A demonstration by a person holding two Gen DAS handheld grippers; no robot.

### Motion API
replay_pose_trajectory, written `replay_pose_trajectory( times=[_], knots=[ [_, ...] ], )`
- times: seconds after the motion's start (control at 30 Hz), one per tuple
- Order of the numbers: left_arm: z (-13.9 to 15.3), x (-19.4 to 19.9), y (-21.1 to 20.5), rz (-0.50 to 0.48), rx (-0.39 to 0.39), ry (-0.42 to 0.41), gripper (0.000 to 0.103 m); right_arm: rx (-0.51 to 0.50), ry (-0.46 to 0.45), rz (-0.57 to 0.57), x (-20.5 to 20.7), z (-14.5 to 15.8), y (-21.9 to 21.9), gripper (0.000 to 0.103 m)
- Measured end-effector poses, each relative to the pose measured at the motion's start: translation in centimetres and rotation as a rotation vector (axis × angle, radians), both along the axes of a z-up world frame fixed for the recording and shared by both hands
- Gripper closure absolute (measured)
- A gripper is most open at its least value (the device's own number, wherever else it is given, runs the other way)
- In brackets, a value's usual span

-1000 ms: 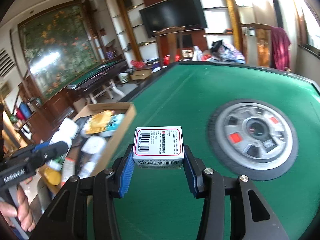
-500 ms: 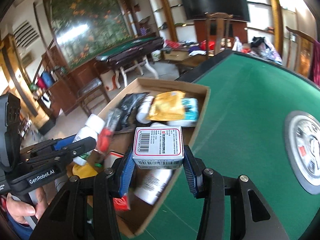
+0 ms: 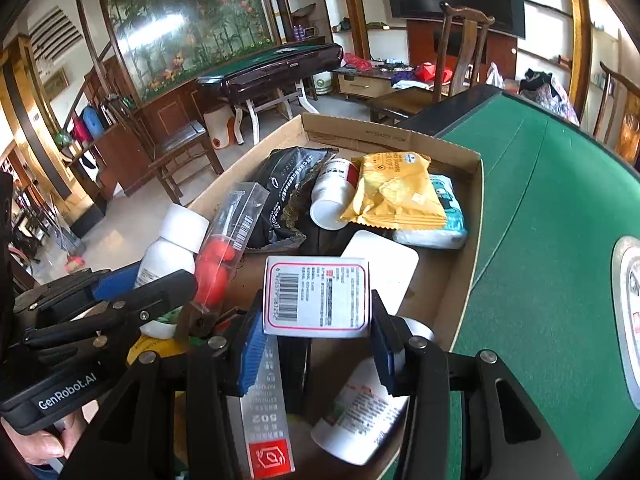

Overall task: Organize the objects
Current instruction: 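Carry the pill bottle and medicine box over the cardboard tray, then lower the pill bottle and medicine box into the tray and open both grippers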

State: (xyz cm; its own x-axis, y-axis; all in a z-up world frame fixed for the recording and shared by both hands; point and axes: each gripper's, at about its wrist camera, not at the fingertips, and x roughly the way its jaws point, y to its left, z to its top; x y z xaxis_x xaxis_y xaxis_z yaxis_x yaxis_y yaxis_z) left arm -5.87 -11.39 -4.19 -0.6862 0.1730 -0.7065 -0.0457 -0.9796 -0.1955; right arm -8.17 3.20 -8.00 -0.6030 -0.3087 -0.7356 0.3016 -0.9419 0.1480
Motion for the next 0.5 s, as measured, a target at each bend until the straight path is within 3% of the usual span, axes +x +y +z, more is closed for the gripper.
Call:
replay_pose_trajectory(
  times=[0.5],
  knots=[
    [-0.4,0.0,-0.5,0.003,-0.057,0.013,0.069,0.087,0.033,0.062,0.6,-0.2,-2.0,0.057]
  ],
)
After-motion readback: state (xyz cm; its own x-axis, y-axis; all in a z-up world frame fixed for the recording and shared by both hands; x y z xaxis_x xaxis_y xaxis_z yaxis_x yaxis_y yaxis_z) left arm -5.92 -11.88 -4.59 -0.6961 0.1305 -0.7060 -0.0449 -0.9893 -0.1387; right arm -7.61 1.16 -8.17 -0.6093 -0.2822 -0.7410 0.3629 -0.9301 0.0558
